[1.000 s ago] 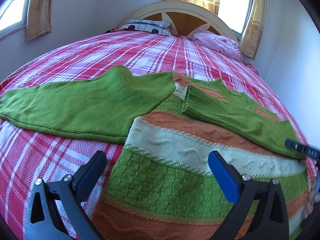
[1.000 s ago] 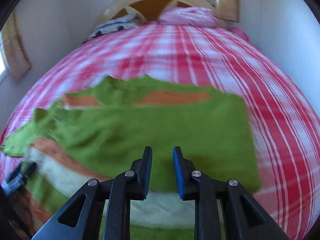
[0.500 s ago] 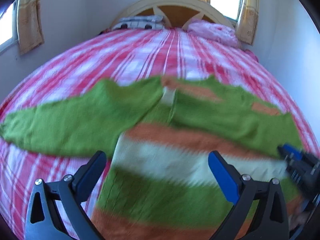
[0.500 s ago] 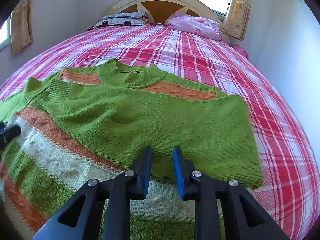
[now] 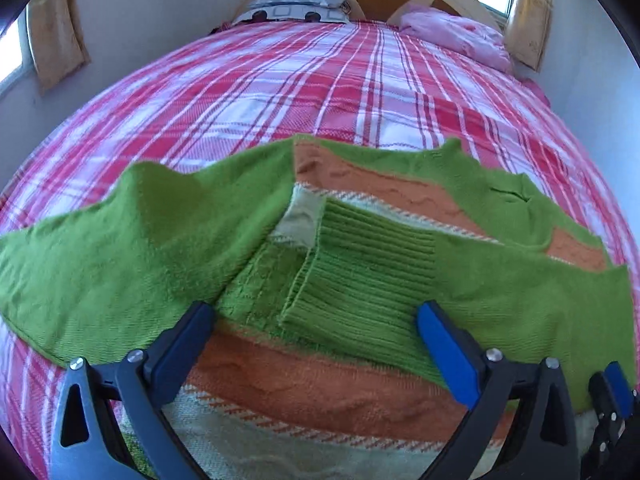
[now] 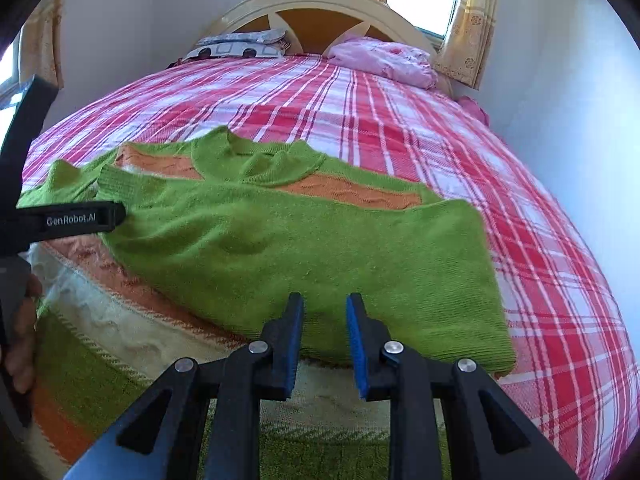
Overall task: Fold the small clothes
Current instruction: 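Grasp the other green sleeve cuff with the left gripper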
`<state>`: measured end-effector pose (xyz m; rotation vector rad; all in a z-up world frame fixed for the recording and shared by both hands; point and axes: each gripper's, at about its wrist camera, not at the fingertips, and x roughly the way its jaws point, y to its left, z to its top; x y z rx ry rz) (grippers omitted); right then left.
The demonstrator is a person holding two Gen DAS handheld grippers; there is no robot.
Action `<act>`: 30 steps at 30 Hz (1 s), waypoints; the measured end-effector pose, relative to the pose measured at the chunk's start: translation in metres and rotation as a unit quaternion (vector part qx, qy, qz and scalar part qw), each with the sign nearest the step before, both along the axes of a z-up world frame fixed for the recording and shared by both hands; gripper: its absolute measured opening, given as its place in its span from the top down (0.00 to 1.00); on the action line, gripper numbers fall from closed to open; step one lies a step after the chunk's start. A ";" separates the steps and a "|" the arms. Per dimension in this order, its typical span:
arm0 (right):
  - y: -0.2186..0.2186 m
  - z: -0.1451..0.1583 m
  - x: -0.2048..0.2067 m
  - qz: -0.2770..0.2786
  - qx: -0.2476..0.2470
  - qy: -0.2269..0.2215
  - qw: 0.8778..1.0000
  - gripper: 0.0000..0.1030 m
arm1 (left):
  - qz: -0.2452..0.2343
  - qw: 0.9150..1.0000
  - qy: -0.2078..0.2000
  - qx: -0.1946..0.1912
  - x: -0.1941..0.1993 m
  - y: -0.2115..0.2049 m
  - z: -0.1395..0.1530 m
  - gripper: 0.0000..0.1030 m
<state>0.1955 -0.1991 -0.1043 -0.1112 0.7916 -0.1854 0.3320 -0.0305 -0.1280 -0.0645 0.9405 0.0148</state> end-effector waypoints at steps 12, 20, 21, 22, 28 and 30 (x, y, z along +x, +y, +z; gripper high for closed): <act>-0.048 -0.006 0.013 -0.084 0.031 0.022 0.996 0.64 | -0.023 1.000 0.011 -0.003 -0.007 0.006 0.007 0.00; -0.049 -0.008 0.009 -0.095 0.023 0.013 0.995 0.57 | 0.102 0.990 -0.072 -0.058 -0.076 0.163 0.042 0.00; -0.052 -0.008 0.008 -0.094 0.033 0.011 0.995 0.56 | 0.138 0.985 -0.080 -0.060 -0.082 0.194 0.045 0.00; -0.053 -0.008 0.008 -0.094 0.040 0.010 0.995 0.56 | 0.168 0.980 -0.085 -0.061 -0.086 0.218 0.047 0.00; -0.052 -0.008 0.008 -0.095 0.024 0.012 0.995 0.55 | 0.318 0.939 -0.093 -0.091 -0.100 0.356 0.043 0.03; -0.050 -0.008 0.008 -0.095 0.017 0.013 0.995 0.55 | 0.337 0.931 -0.089 -0.106 -0.099 0.375 0.033 0.13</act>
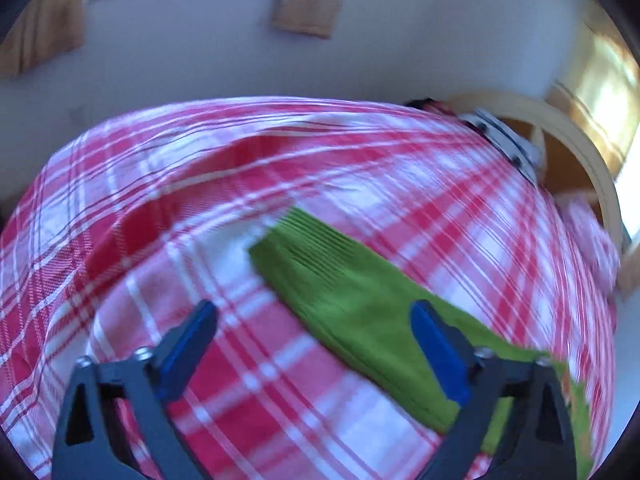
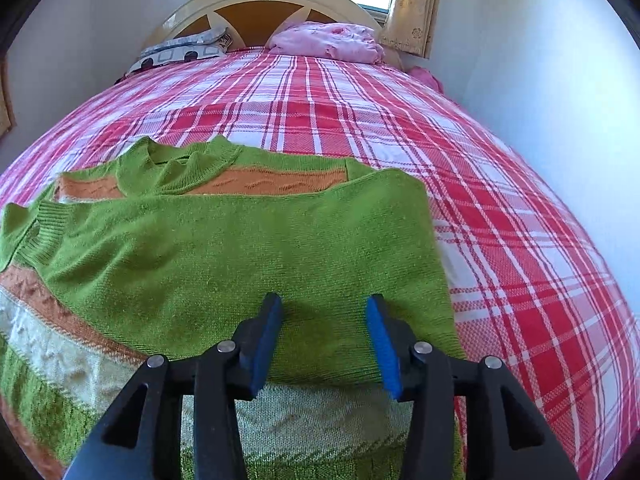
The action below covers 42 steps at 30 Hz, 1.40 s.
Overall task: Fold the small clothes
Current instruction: 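Grasp the other green sleeve cuff with the left gripper, then fold the held sleeve across the sweater front and open the left gripper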
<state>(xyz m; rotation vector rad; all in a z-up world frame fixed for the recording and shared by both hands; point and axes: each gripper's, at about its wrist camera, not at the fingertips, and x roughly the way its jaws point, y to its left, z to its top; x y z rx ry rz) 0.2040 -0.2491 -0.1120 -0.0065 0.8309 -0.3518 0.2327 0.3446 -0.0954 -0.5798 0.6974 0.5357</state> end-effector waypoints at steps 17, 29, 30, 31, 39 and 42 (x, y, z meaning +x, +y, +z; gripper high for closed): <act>0.002 -0.001 0.001 -0.002 -0.003 0.001 1.000 0.53 | 0.010 1.000 0.007 -0.009 0.030 0.018 -0.031 0.57; 0.002 -0.001 0.001 -0.002 -0.002 0.000 1.000 0.53 | -0.006 0.999 -0.028 -0.015 0.023 0.017 -0.025 0.95; 0.002 -0.001 0.001 -0.002 -0.002 0.000 1.000 0.53 | -0.015 0.999 -0.028 0.005 0.025 0.009 -0.019 0.95; 0.002 -0.001 0.001 -0.002 -0.002 0.000 1.000 0.53 | -0.023 0.999 -0.031 0.018 0.028 0.003 -0.014 0.95; 0.001 -0.001 0.001 -0.001 -0.002 0.000 1.000 0.53 | -0.137 0.981 -0.093 0.104 0.048 -0.096 0.052 0.95; 0.002 -0.001 0.001 -0.001 -0.002 0.000 1.000 0.53 | -0.189 0.968 -0.111 0.125 0.051 -0.144 0.068 0.95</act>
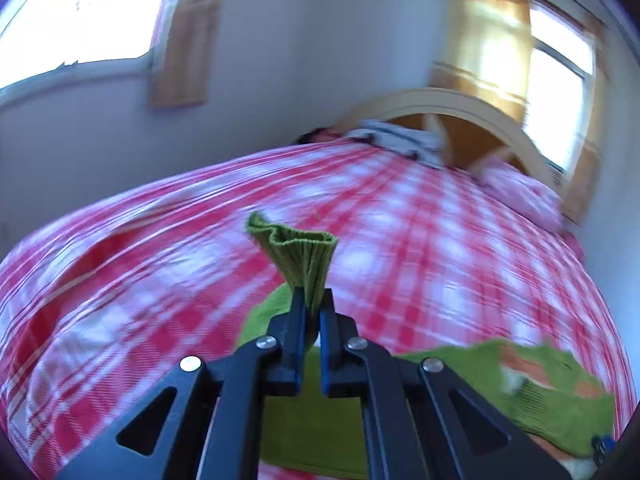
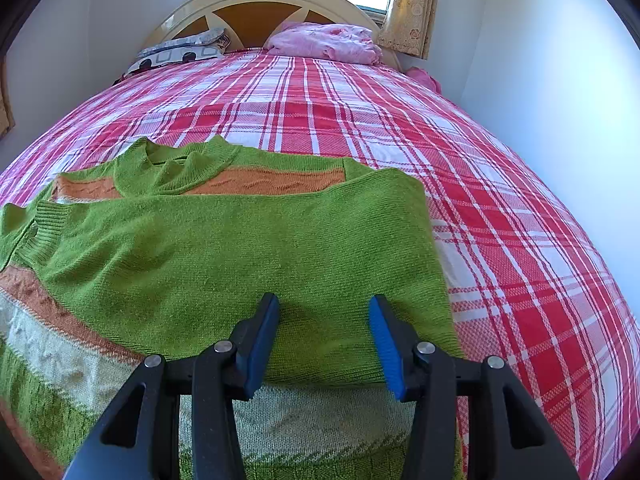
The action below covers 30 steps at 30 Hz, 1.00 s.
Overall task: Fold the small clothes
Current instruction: 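Fold the held sleeve across the sweater front and open the left gripper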
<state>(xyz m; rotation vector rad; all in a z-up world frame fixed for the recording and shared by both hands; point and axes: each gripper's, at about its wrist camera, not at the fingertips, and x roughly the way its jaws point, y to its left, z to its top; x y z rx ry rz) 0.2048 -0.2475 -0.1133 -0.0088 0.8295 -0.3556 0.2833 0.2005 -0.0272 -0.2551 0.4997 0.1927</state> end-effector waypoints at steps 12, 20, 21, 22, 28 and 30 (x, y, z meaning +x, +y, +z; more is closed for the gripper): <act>-0.001 0.000 0.001 0.000 0.002 -0.001 1.000 0.53 | -0.231 0.969 0.039 0.080 -0.012 -0.223 -0.030 0.95; 0.000 0.001 0.002 -0.001 0.004 -0.002 1.000 0.53 | -0.256 0.953 0.125 0.101 -0.006 -0.259 -0.062 0.93; -0.001 0.001 0.002 -0.001 0.004 -0.002 1.000 0.53 | -0.263 0.951 0.133 0.092 -0.005 -0.256 -0.062 0.92; -0.001 0.001 0.002 -0.001 0.003 -0.002 1.000 0.52 | -0.269 0.949 0.140 0.082 -0.008 -0.253 -0.065 0.87; -0.003 0.002 0.002 -0.010 0.006 -0.002 1.000 0.47 | -0.230 0.964 0.124 0.057 -0.045 -0.201 -0.053 0.10; -0.004 0.001 0.003 -0.010 0.010 -0.001 1.000 0.46 | -0.201 0.972 0.112 0.041 -0.060 -0.174 -0.052 0.10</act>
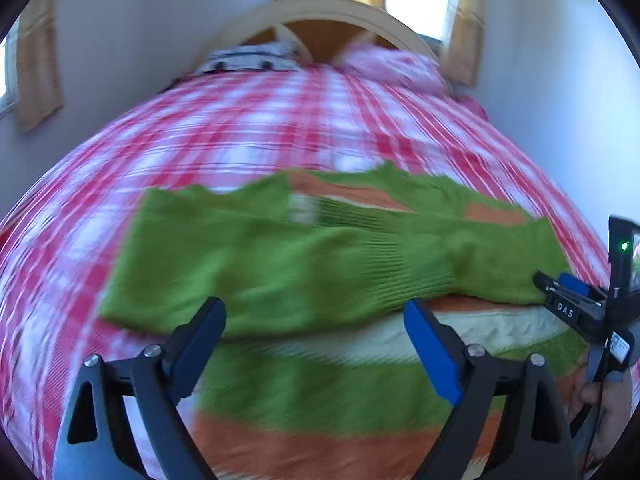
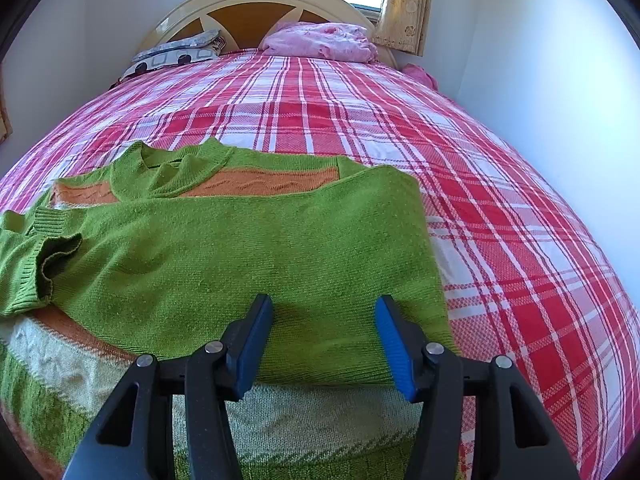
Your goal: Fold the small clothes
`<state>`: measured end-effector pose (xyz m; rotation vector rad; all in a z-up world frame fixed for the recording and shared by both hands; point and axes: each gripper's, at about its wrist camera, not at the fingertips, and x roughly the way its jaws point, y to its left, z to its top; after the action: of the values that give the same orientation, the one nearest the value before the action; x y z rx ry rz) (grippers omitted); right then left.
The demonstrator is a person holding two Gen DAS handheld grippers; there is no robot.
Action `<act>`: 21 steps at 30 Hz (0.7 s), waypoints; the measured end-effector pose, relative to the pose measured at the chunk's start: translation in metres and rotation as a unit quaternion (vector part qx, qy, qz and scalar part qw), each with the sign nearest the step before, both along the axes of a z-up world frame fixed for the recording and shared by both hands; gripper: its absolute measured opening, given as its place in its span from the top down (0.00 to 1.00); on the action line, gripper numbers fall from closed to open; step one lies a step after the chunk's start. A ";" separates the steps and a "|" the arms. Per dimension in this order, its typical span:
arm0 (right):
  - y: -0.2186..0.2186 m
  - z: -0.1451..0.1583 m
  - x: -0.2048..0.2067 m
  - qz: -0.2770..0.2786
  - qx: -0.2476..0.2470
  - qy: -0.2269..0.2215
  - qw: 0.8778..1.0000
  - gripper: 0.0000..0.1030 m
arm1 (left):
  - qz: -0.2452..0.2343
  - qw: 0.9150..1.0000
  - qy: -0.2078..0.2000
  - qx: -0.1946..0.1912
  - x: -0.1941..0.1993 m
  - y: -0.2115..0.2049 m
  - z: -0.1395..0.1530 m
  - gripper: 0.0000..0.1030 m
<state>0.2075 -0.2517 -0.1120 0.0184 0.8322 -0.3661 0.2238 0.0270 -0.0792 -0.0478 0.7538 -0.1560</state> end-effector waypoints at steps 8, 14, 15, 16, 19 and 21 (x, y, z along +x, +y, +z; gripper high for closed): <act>0.045 0.045 -0.016 0.066 0.104 -0.093 0.988 0.46 | 0.078 0.996 0.038 -0.013 -0.011 0.035 -0.043 0.14; 0.134 0.034 0.032 0.169 0.127 -0.042 0.977 0.41 | 0.092 0.995 0.027 0.007 -0.018 0.022 -0.047 0.13; 0.148 0.026 0.044 0.171 0.121 -0.024 0.978 0.41 | 0.092 0.995 0.026 0.006 -0.021 0.021 -0.048 0.12; 0.154 0.019 0.051 0.169 0.116 -0.009 0.979 0.41 | 0.090 0.996 0.025 0.000 -0.020 0.026 -0.047 0.11; 0.172 0.004 0.066 0.169 0.101 0.010 0.980 0.45 | 0.083 0.996 0.020 -0.033 -0.017 0.039 -0.045 0.07; 0.178 0.005 0.066 0.190 0.097 0.005 0.977 0.79 | 0.081 0.995 0.015 -0.054 -0.019 0.047 -0.044 0.06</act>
<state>0.2732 -0.0732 -0.1067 0.0380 0.8574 0.0753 0.2043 0.0736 -0.1236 -0.2134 0.7676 -0.0418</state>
